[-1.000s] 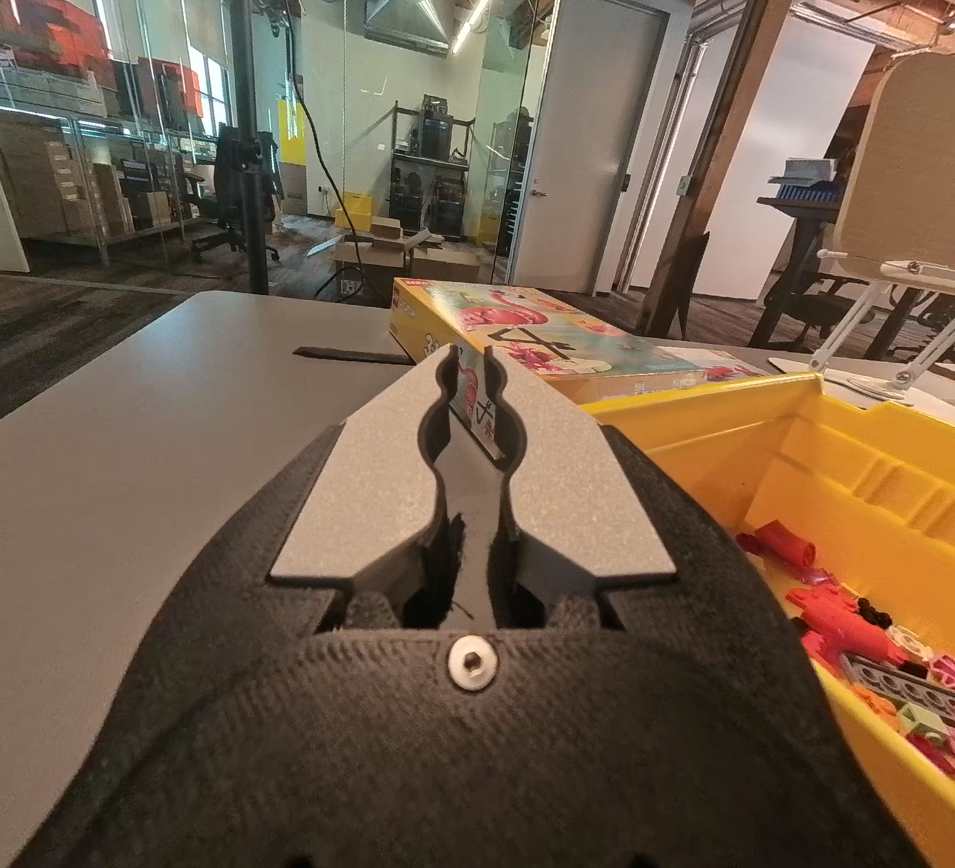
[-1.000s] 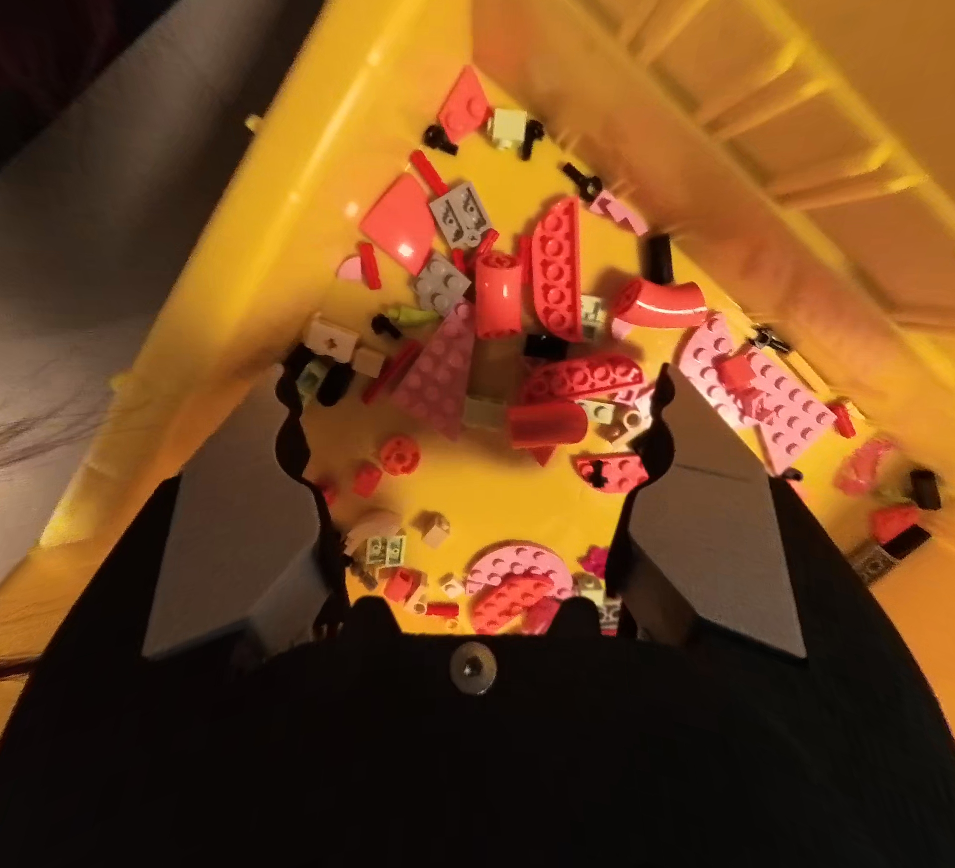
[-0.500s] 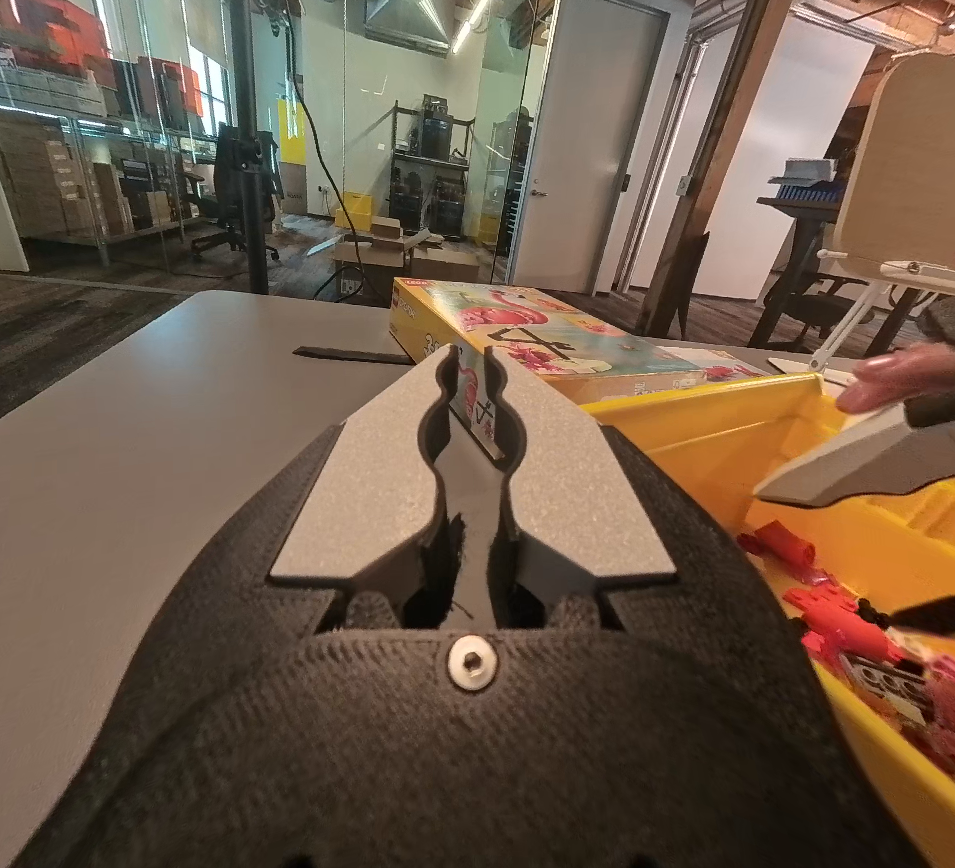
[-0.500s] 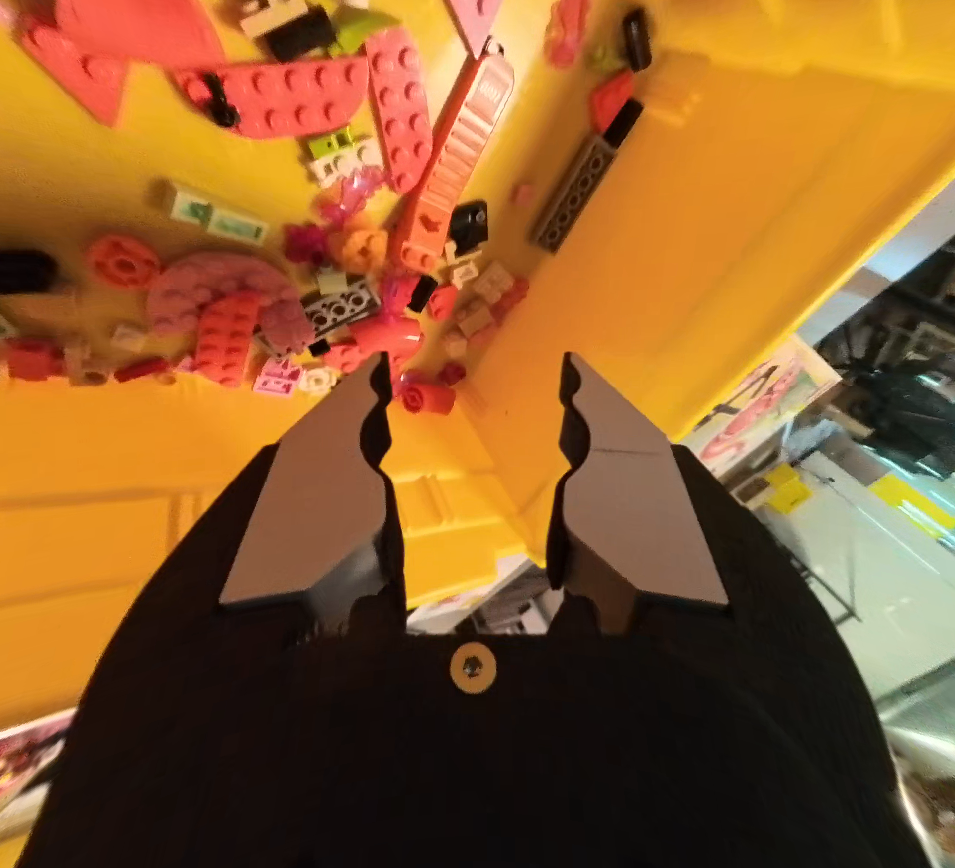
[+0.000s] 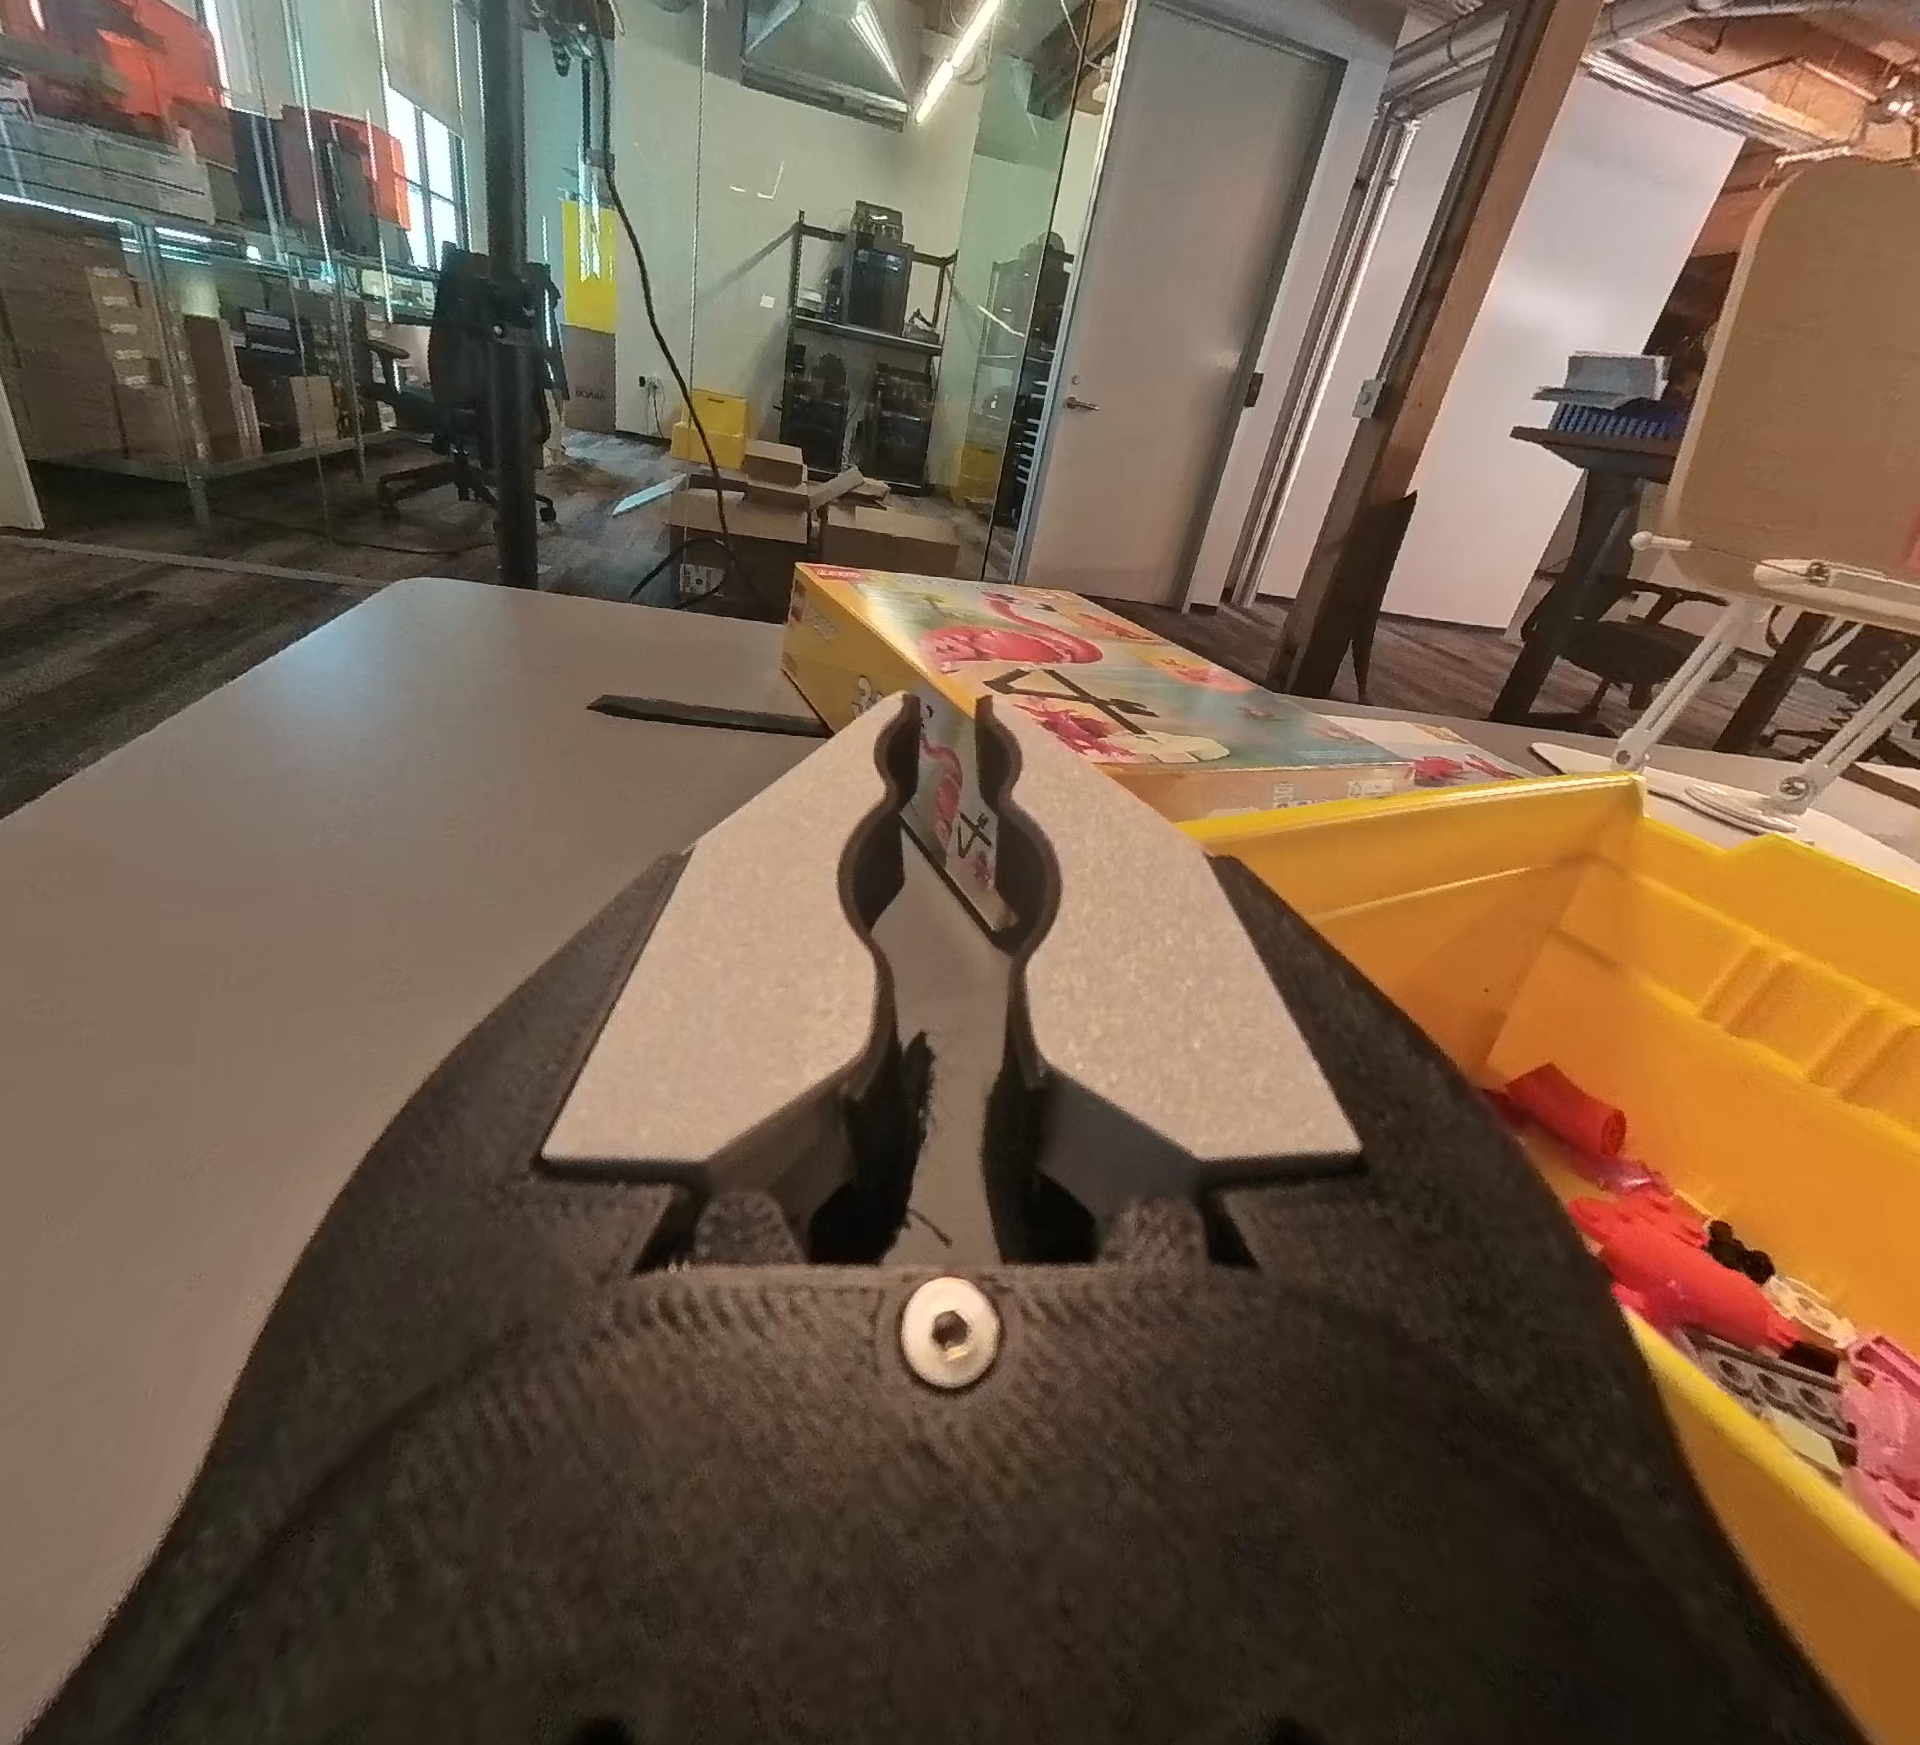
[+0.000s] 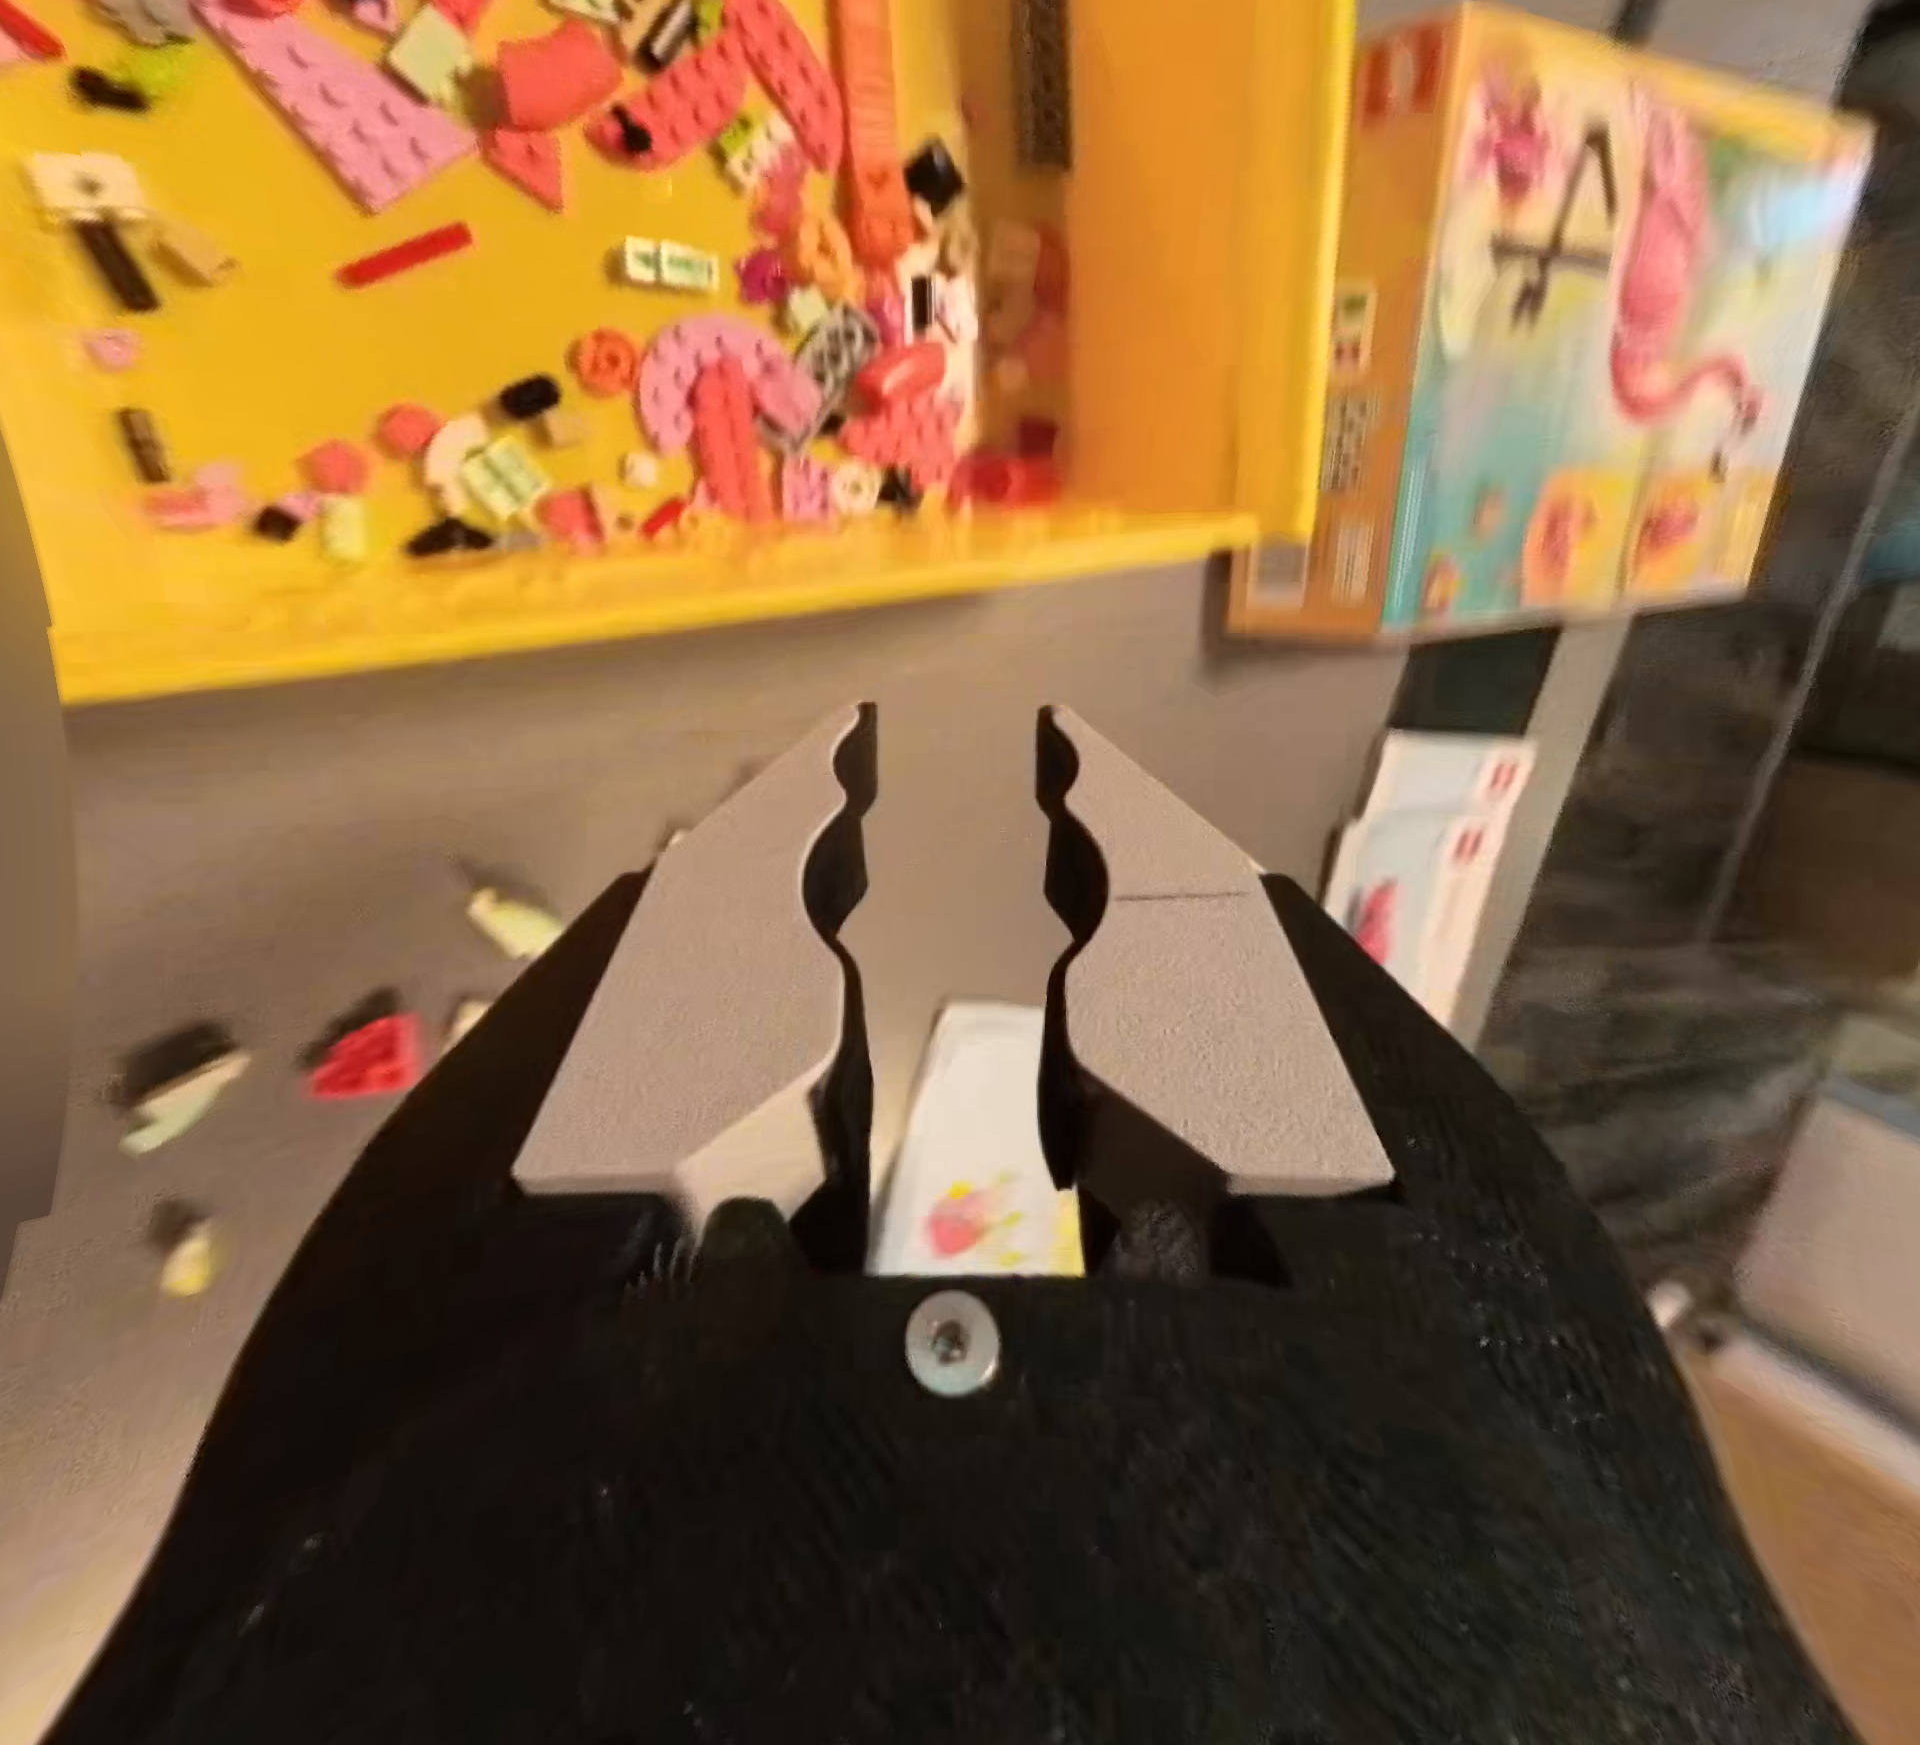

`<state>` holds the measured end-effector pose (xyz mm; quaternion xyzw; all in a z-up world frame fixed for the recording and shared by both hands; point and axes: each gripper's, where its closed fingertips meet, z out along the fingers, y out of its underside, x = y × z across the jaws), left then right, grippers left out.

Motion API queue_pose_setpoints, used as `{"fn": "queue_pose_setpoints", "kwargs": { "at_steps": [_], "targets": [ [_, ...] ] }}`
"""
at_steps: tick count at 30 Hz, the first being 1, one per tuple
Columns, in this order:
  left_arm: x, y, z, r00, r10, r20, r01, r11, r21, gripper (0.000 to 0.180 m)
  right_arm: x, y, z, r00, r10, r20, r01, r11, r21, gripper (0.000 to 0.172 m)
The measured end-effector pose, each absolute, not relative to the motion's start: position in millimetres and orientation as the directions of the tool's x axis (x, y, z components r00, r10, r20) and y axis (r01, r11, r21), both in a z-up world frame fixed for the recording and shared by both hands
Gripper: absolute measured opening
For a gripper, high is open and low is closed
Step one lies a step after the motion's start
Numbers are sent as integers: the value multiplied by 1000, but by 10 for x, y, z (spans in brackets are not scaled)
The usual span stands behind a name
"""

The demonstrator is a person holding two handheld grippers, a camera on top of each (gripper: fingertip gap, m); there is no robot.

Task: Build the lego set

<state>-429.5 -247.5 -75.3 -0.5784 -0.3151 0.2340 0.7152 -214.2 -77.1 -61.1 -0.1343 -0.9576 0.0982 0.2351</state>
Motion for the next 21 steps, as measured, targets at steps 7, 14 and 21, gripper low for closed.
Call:
{"fn": "queue_pose_setpoints", "kwargs": {
  "at_steps": [7, 14, 21],
  "targets": [
    [-4268, -2564, -724, 660, 739, 139, -21, 202, -979, 12, -994, 216, -600, -619, 701, 354, 441, 684, -581, 24],
    [-4024, -3202, -520, 479, 864, 152, -188, 271, -944, 12, -420, 1002, -1108, -222, 914, 340, 247, 390, -887, 28],
    [-3353, -3867, -519, 314, 910, 272, -243, 353, -903, 20, -379, 1326, -684, 50, 918, 394, -172, 396, -902, 26]
  ]
}}
